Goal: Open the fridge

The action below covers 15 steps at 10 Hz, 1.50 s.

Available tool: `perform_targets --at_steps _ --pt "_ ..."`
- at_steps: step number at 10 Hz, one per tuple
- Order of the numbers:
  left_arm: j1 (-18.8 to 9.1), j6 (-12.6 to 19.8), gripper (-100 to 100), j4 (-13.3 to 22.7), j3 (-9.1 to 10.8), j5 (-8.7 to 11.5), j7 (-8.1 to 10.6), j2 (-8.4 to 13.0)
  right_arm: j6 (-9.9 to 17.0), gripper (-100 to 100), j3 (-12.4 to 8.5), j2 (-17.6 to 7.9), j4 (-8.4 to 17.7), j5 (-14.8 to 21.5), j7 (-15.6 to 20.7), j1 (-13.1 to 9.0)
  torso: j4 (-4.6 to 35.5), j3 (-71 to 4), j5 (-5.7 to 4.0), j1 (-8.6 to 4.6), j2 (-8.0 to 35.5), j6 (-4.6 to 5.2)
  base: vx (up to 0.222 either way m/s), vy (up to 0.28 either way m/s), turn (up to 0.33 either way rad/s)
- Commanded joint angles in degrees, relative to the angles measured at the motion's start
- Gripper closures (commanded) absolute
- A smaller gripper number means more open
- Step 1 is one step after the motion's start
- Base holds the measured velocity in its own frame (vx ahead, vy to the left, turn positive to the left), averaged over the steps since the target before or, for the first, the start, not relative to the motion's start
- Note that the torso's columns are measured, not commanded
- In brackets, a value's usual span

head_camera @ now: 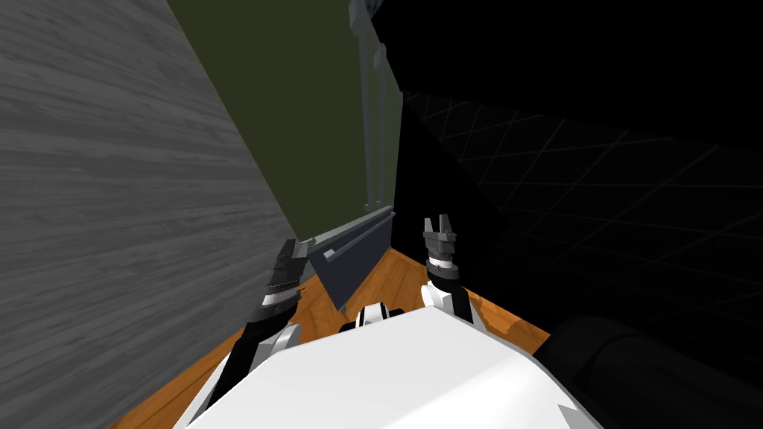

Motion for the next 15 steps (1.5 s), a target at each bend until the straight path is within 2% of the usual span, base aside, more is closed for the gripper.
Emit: perform_targets --at_steps 1,3,10,15 --pt "-0.22 0.50 -100 3.91 1.49 1.06 0.63 0.74 0.00 0 0.00 0.00 0.00 0.00 0.00 0.00 0.00 0.00 0.02 0.10 0.02 -0.01 0.101 -0.085 0.097" --pt "-0.32 0.50 -100 6.15 2.33 1.65 1.00 0.64 0.00 0 0.00 0.00 0.00 0.00 0.00 0.00 0.03 0.06 0.04 0.13 0.10 0.00 0.090 -0.093 0.073" --pt "-0.74 0.33 -100 17.95 6.95 4.91 3.04 1.08 0.00 0 0.00 0.00 0.00 0.00 0.00 0.00 0.02 0.04 0.03 0.12 0.07 -0.01 0.100 -0.102 0.110" --pt "-0.88 0.17 -100 23.36 9.18 6.49 4.00 0.75 0.00 0 0.00 0.00 0.00 0.00 0.00 -0.01 -0.02 0.06 0.11 0.26 0.07 -0.03 0.067 -0.089 0.084"
